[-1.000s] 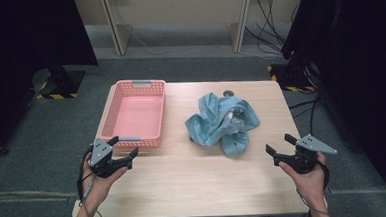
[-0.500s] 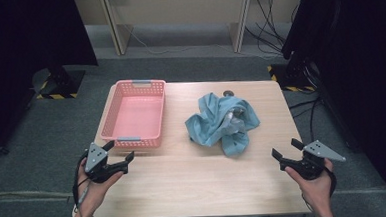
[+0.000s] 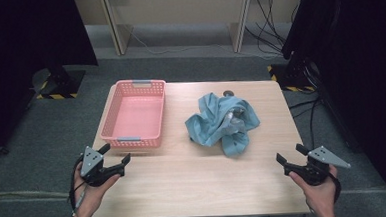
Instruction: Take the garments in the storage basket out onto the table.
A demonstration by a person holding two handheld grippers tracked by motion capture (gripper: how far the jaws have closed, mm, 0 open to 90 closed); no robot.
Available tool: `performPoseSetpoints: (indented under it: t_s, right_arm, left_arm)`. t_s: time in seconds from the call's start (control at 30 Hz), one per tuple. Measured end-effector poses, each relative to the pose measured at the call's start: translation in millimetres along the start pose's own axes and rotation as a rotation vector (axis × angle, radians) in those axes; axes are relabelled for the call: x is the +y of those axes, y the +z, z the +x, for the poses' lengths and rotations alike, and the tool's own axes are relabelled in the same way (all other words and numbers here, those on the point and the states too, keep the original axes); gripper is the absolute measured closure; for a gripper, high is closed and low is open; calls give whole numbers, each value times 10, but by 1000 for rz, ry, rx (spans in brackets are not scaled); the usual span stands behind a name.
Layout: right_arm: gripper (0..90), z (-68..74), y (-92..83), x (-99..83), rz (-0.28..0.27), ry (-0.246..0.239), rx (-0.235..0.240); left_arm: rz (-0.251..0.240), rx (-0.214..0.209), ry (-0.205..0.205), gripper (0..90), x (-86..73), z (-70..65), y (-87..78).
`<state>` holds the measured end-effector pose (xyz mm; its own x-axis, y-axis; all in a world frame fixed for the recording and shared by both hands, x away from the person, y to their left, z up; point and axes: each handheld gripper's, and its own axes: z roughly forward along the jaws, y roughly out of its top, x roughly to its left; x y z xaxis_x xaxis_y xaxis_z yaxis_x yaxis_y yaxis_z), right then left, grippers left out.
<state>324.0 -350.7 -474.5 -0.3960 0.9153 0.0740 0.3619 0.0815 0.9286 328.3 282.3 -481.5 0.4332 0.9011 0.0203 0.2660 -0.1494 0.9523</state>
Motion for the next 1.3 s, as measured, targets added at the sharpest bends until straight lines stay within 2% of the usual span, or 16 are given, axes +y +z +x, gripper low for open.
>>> performPoseSetpoints:
  t_s: [0.3, 0.4, 0.73, 0.93, 1.3]
  right_arm:
    - [123, -75, -129, -120, -7, 15, -35]
    - [123, -90, -148, -151, -5, 21, -42]
    - [121, -129, -169, -277, -5, 36, -66]
    - [120, -128, -170, -371, -6, 57, -76]
    - [119, -128, -116, -447, -5, 67, -80]
  left_arm:
    - [-2, -3, -1, 158, -113, 7, -59]
    - [1, 2, -12, 158, -212, 28, -98]
    - [6, 10, -31, 157, -308, 52, -106]
    - [-1, 18, -42, 154, -347, 50, -83]
    - [9, -2, -38, 154, -416, -15, 13]
